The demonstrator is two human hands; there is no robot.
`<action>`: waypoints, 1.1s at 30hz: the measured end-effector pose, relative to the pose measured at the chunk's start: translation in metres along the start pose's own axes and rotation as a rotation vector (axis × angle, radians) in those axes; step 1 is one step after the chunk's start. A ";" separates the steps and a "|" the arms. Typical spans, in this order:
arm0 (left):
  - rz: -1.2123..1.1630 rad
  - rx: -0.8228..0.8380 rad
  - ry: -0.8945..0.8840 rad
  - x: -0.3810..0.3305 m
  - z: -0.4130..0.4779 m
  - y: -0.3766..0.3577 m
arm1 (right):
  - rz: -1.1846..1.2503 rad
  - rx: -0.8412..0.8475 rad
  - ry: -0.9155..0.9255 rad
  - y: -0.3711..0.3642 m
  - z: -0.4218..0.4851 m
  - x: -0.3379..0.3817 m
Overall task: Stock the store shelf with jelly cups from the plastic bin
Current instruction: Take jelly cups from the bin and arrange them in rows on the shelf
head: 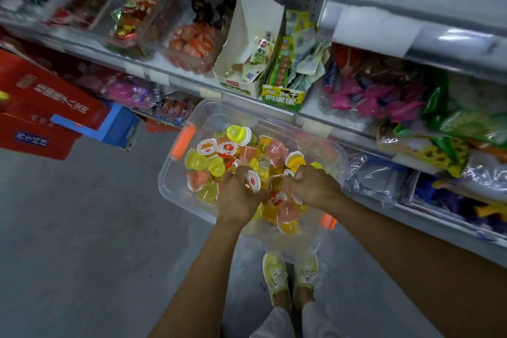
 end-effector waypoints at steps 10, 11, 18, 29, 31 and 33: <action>-0.174 -0.065 -0.161 -0.062 -0.078 0.070 | 0.384 -0.115 0.347 0.058 -0.101 0.035; -0.159 -0.068 -0.184 -0.068 -0.084 0.077 | 0.414 -0.121 0.368 0.064 -0.110 0.037; -0.056 -0.028 -0.367 -0.139 -0.122 0.126 | 0.352 -0.240 0.521 0.123 -0.191 0.059; -0.007 -0.102 -0.788 -0.252 -0.186 0.173 | 0.174 -0.584 0.631 0.204 -0.331 0.060; -0.016 -0.086 -0.855 -0.271 -0.197 0.176 | 0.165 -0.649 0.661 0.211 -0.352 0.057; -0.019 -0.076 -0.910 -0.292 -0.206 0.180 | 0.179 -0.703 0.687 0.219 -0.371 0.054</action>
Point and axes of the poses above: each hand's wrist, its own z-axis towards the middle knuckle, its own y-axis out of the back of the hand, x = y × z, the point moved 2 cm from there along z, towards the middle knuckle, and after that the axes turned 11 degrees about x, right-handed, at the moved point
